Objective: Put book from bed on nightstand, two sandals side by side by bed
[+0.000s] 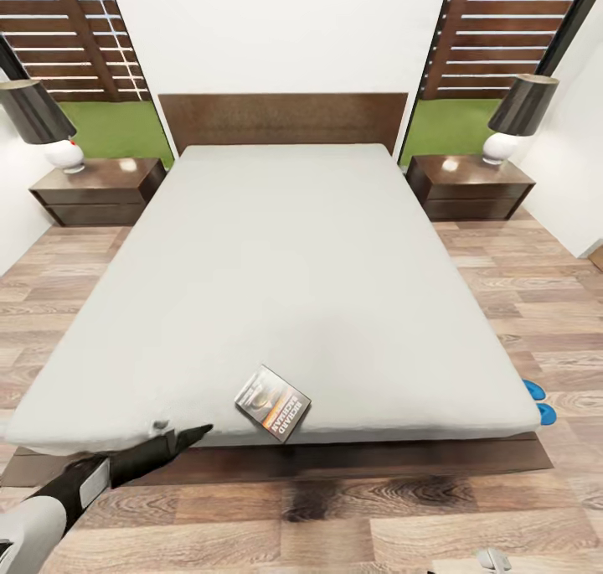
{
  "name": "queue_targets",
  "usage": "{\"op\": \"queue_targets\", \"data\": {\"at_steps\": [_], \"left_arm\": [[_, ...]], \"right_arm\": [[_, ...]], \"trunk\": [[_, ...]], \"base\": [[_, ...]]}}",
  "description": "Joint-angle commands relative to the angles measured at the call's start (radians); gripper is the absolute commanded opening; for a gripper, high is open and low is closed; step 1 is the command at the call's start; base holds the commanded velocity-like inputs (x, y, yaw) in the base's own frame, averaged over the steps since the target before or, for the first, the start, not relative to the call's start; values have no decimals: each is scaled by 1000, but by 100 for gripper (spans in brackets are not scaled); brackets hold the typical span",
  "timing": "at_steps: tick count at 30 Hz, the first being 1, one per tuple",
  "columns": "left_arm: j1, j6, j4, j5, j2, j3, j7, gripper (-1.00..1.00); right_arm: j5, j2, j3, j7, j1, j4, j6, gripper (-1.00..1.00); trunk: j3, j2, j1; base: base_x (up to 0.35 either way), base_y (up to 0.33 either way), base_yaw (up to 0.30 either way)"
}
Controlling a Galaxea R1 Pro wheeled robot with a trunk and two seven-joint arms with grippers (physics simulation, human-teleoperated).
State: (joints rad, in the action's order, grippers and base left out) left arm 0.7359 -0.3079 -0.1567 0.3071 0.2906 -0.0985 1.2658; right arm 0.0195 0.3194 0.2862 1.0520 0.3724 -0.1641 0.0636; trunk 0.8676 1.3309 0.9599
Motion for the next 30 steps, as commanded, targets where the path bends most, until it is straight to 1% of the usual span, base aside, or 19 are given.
{"op": "queue_targets", "data": {"at_steps": [1, 3, 4, 7, 8, 13, 15, 16, 17, 18, 19, 20, 21, 22, 25, 30], "left_arm": [[-20, 27, 25, -7, 12, -12, 23, 100], [-55, 95, 79, -11, 31, -12, 42, 100], [-63, 113, 90, -12, 34, -12, 45, 100], [-91, 205, 125, -11, 42, -11, 52, 100], [-101, 222, 130, -10, 43, -11, 51, 100], [-152, 261, 136, -11, 45, -10, 43, 100], [-166, 289, 136, -11, 45, -10, 21, 100], [-174, 321, 136, -11, 44, -10, -24, 100], [-175, 331, 137, -11, 43, -10, -43, 100], [-179, 351, 137, -11, 40, -10, -128, 100], [-180, 359, 137, -11, 38, -9, -178, 100], [-181, 365, 137, -11, 34, -10, -218, 100], [-181, 368, 137, -11, 26, -10, -243, 100], [-182, 371, 137, -12, 17, -10, -260, 100], [-182, 374, 137, -12, 4, -10, -283, 100], [-182, 375, 137, -11, -5, -10, -295, 100]], "right_arm": [[2, 0, 2, 4, 0, 0, 6, 100], [2, 0, 2, 4, 0, 0, 6, 100], [2, 0, 2, 4, 0, 0, 6, 100], [2, 0, 2, 5, 0, 0, 7, 100], [2, 0, 2, 5, 0, 0, 7, 100], [2, 0, 2, 4, 0, 0, 7, 100], [2, 0, 2, 4, 0, 0, 8, 100], [2, 0, 2, 5, 0, 0, 8, 100], [2, 0, 2, 5, 0, 0, 8, 100], [2, 0, 2, 4, 0, 0, 8, 100], [2, -1, 2, 4, 0, 0, 8, 100], [2, -2, 2, 4, 0, 0, 8, 100], [2, -3, 2, 4, 0, 0, 8, 100], [2, -5, 2, 4, 0, 0, 7, 100], [1, -7, 2, 0, 0, 0, 5, 100], [1, -9, 2, -3, 0, 0, 1, 100]], "trunk": [[-3, -7, -4], [-9, -21, -12], [-12, -28, -15], [-22, -49, -27], [-25, -56, -31], [-40, -91, -50], [-47, -105, -58], [-50, -112, -61], [-53, -119, -65], [-56, -126, -69], [-59, -133, -73], [-62, -140, -77], [-65, -147, -81], [-69, -154, -84], [-78, -175, -96], [-94, -210, -115]], "base": [[0, 0, 0], [0, 0, 0], [0, 0, 0], [0, 0, 0], [0, 0, 0], [0, 0, 0], [0, 0, 0], [0, 0, 0], [0, 0, 0], [0, 0, 0], [0, 0, 0], [0, 0, 0], [0, 0, 0], [0, 0, 0], [0, 0, 0], [0, 0, 0]]}}
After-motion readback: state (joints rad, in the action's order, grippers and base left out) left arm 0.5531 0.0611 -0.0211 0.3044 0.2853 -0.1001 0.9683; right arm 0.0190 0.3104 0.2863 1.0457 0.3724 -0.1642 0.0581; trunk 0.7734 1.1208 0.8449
